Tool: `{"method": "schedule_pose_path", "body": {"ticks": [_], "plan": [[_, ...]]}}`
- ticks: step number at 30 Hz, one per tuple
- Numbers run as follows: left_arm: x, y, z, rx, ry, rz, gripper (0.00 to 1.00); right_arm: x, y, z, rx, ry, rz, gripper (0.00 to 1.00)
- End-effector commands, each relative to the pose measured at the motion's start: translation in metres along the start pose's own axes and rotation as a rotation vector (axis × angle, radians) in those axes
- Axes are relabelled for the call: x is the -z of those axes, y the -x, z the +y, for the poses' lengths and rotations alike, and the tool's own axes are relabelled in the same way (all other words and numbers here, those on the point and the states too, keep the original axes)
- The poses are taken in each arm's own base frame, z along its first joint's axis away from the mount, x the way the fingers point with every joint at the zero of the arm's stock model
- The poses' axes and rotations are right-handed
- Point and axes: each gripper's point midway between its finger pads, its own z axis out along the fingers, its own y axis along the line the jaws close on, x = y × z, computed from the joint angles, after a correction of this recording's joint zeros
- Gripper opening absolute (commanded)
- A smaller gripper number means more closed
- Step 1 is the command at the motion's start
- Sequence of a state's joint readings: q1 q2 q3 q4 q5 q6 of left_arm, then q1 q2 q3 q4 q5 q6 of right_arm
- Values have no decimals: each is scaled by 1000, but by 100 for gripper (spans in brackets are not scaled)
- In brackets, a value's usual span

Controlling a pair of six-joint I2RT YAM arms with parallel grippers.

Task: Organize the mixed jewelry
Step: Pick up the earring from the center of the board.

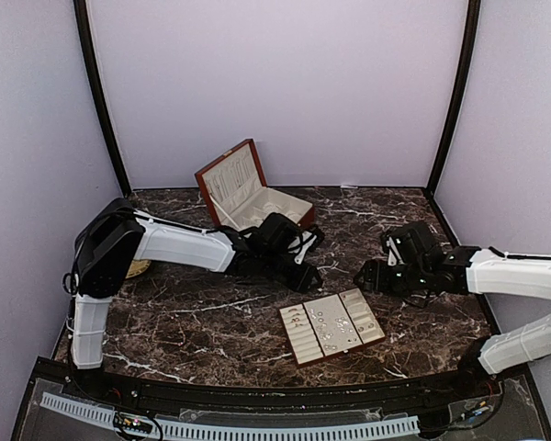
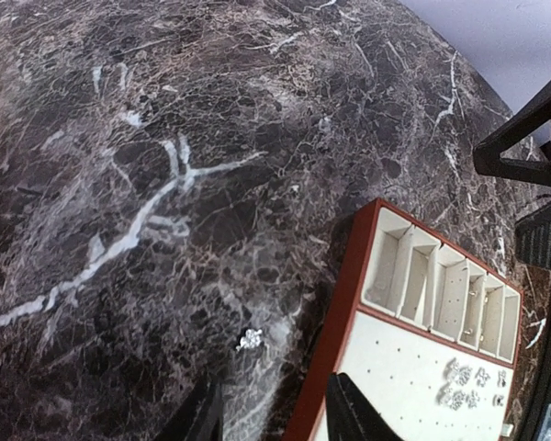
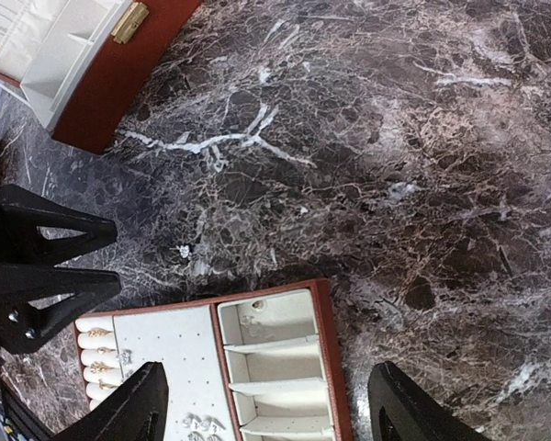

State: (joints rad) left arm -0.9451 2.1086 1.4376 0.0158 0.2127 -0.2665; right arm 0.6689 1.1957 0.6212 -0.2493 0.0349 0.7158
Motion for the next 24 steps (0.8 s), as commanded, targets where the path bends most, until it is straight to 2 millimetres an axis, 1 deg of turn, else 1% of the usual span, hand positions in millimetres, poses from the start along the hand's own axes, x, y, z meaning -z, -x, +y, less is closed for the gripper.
{"method": "schedule_pose_path", "body": {"ticks": [1, 5, 10, 17, 24], "plan": [[-14, 1, -1, -69, 55, 19, 41, 0, 12, 7, -7, 53, -49, 76], [-27, -7, 1, -78, 71, 43, 39, 1, 14, 6, -14, 63, -58, 76], [-36, -11, 6, -79, 90, 51, 35, 1, 14, 4, -29, 65, -68, 76], [-41, -10, 9, -69, 101, 36, 31, -1, 8, 4, -43, 85, -47, 76], [-44, -8, 7, -55, 90, 21, 25, -4, 5, 2, -51, 82, -36, 75]]}}
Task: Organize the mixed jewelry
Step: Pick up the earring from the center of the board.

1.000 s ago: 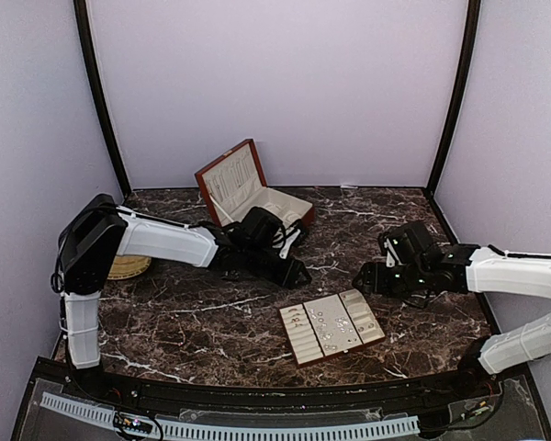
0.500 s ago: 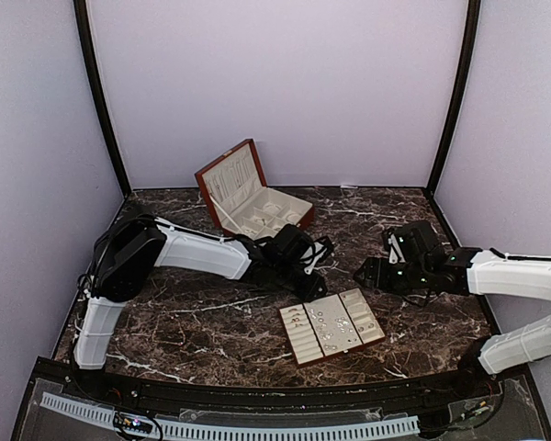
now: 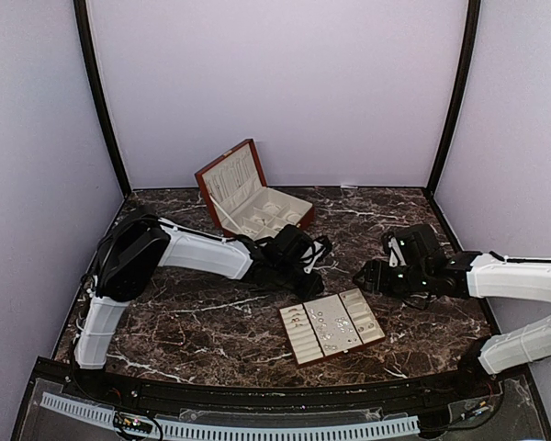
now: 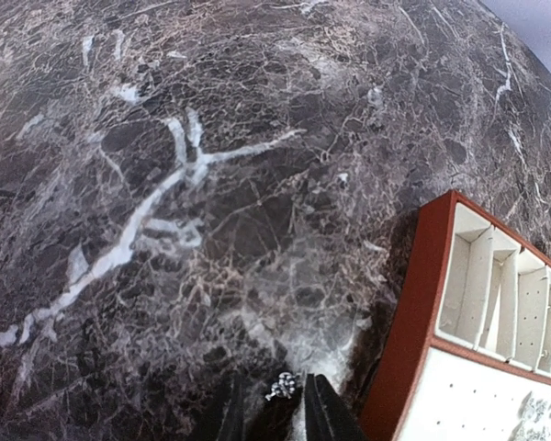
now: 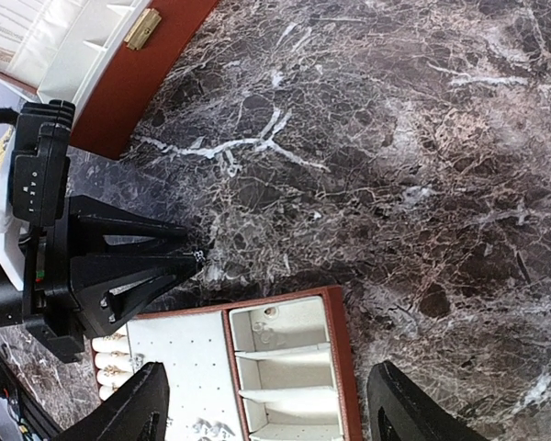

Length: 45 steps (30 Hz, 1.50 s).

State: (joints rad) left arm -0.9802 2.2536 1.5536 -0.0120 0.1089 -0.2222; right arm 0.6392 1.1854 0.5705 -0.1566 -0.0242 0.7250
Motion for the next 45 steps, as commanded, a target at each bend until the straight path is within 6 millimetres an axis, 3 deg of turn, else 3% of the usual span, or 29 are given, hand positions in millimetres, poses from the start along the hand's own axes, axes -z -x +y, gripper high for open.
{"method": "schedule_pose_path", "body": {"ticks": [1, 15, 22, 30, 36, 45], "plan": [[-2, 6, -3, 8, -3, -17, 23, -1, 3, 0, -22, 18, -18, 75], [-5, 11, -8, 35, -34, -20, 1, -6, -1, -3, -31, 11, -6, 75], [9, 33, -13, 104, -99, -78, 0, 0, 4, -2, -33, 16, -37, 75], [67, 68, -27, 155, -232, -246, 0, 14, 18, 17, -34, 134, -125, 75], [125, 79, -41, 143, -332, -369, 0, 50, 39, 65, 0, 421, -260, 76], [207, 73, -74, 56, -550, -549, 0, 92, 34, 132, 52, 828, -261, 72]]}}
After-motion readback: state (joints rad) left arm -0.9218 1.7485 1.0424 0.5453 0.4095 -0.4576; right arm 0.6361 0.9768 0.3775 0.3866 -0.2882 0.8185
